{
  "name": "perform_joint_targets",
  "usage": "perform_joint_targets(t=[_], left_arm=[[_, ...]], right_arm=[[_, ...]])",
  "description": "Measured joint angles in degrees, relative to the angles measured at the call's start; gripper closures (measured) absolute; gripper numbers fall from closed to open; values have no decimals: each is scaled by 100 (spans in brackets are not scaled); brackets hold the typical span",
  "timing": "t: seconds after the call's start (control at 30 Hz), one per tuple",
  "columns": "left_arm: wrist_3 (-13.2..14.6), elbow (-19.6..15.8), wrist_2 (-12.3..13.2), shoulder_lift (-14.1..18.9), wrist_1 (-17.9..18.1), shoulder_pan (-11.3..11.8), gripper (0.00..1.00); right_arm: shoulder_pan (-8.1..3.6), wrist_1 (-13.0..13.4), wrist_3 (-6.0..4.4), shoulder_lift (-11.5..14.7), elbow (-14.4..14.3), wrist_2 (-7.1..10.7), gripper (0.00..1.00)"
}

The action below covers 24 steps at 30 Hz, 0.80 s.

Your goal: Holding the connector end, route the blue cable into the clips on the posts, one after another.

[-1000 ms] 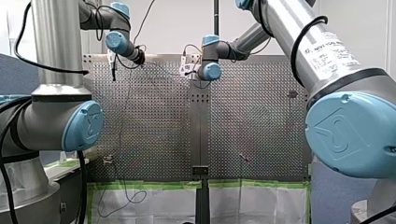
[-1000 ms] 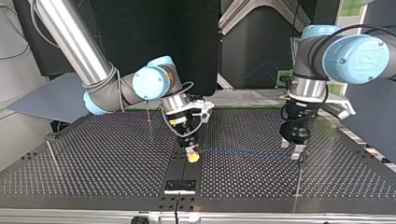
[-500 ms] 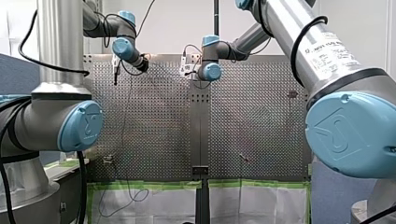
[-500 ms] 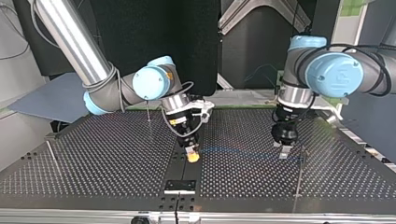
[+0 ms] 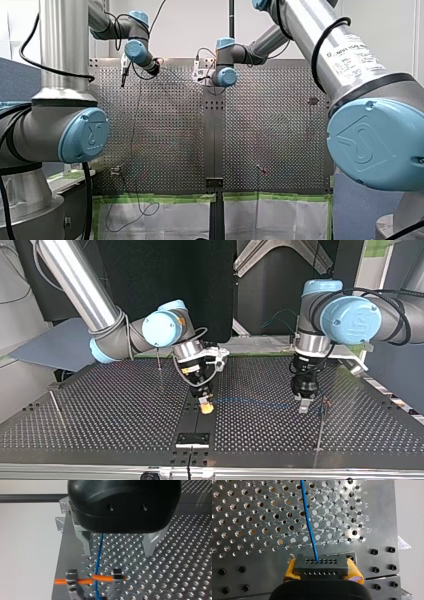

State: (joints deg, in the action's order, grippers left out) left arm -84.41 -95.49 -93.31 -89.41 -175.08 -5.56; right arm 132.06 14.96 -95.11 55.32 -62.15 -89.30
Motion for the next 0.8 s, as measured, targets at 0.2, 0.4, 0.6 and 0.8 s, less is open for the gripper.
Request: perform_joint_targets(t=[0.2, 0.4, 0.6, 0.8], left_arm=[[10, 160, -20, -16, 30, -66, 0], [70, 328, -73, -217, -64, -170, 0], [111, 389, -159, -356, -44, -219, 0], [111, 498, -228, -553, 19, -237, 0]], right_arm=[[0, 0, -1, -1, 1, 0, 100], [7, 3, -5, -9, 2, 0, 100], [9, 2, -8, -13, 0, 0, 100], [7, -5, -6, -12, -1, 3, 100]])
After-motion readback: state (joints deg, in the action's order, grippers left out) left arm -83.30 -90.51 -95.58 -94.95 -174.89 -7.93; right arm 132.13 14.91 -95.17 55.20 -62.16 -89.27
